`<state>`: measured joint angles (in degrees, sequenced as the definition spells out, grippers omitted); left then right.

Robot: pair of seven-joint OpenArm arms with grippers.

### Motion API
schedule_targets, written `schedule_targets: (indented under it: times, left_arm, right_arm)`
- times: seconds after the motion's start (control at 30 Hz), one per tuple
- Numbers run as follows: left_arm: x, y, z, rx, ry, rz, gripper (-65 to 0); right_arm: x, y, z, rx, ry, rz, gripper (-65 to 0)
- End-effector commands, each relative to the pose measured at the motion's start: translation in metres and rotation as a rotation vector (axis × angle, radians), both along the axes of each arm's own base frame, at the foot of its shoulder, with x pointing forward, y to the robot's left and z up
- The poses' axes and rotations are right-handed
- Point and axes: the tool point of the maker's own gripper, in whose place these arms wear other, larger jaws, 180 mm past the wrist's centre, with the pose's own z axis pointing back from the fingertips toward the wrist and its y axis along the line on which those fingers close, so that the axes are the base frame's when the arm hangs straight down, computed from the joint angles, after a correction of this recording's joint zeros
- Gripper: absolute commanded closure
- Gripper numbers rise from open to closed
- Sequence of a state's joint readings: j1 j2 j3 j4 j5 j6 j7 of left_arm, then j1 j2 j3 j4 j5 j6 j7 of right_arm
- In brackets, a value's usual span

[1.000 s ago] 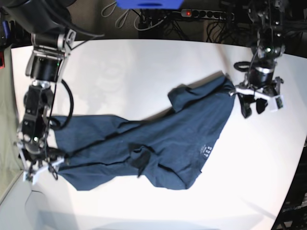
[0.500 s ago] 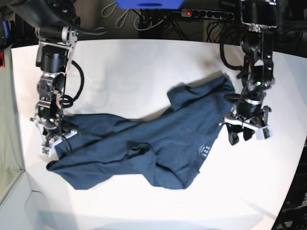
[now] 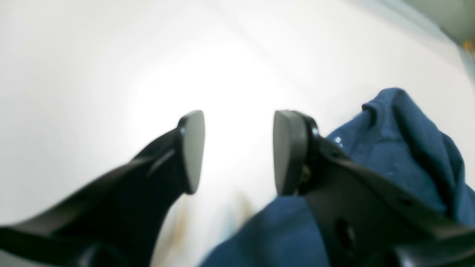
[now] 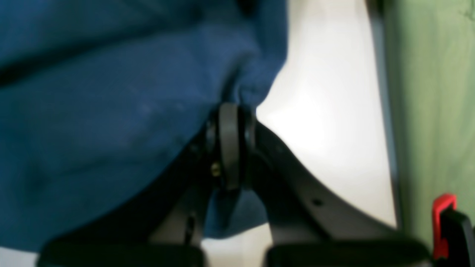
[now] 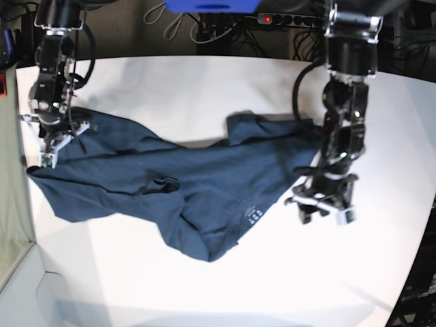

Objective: Layout the t-shirt on the table in an organized manner, then fold the t-shirt properly
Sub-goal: 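Regrasp the shirt with the left gripper and drag it toward the collar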

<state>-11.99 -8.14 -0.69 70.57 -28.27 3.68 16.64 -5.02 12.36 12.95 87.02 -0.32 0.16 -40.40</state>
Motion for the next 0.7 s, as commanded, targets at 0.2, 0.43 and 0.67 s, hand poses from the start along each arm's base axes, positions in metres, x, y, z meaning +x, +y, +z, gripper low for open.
schedule_targets:
  times: [0.2, 0.43, 0.67]
  left_arm:
    - [0.042, -0.104, 0.009, -0.023, -0.004, -0.187, -29.2]
    - [0.059, -0.118, -0.017, -0.015, 0.105, -0.192, -28.9]
    - [0.063, -0.099, -0.050, 0.121, 0.118, -0.164, -28.8]
  right_arm:
    - [0.010, -0.002, 0.014, -0.019, -0.055, 0.009, 0.0]
    - [0.010, -0.001, 0.015, -0.018, -0.059, 0.010, 0.0]
    - [0.011, -0.003, 0.017, -0.023, -0.061, 0.011, 0.0]
